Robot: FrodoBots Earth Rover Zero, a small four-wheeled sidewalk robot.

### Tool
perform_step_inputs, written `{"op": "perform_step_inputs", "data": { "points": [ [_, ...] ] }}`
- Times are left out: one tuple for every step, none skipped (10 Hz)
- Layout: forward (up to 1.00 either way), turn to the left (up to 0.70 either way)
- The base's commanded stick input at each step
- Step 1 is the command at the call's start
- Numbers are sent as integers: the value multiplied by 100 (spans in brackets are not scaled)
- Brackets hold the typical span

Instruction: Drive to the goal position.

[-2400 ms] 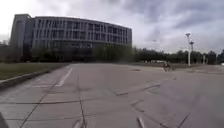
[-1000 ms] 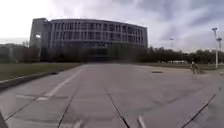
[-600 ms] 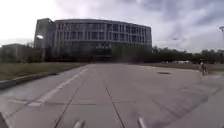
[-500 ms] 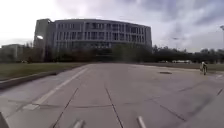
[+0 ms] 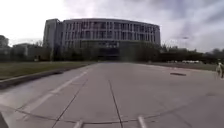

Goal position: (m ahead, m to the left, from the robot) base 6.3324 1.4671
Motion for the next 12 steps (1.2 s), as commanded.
{"op": "perform_step_inputs", "data": {
  "points": [
    [100, 0],
    [100, 0],
    [100, 0],
    [100, 5],
    [100, 19],
    [100, 12],
    [100, 0],
    [100, 0],
    [100, 0],
    [100, 0],
    [100, 0],
    [100, 0]
  ]
}}
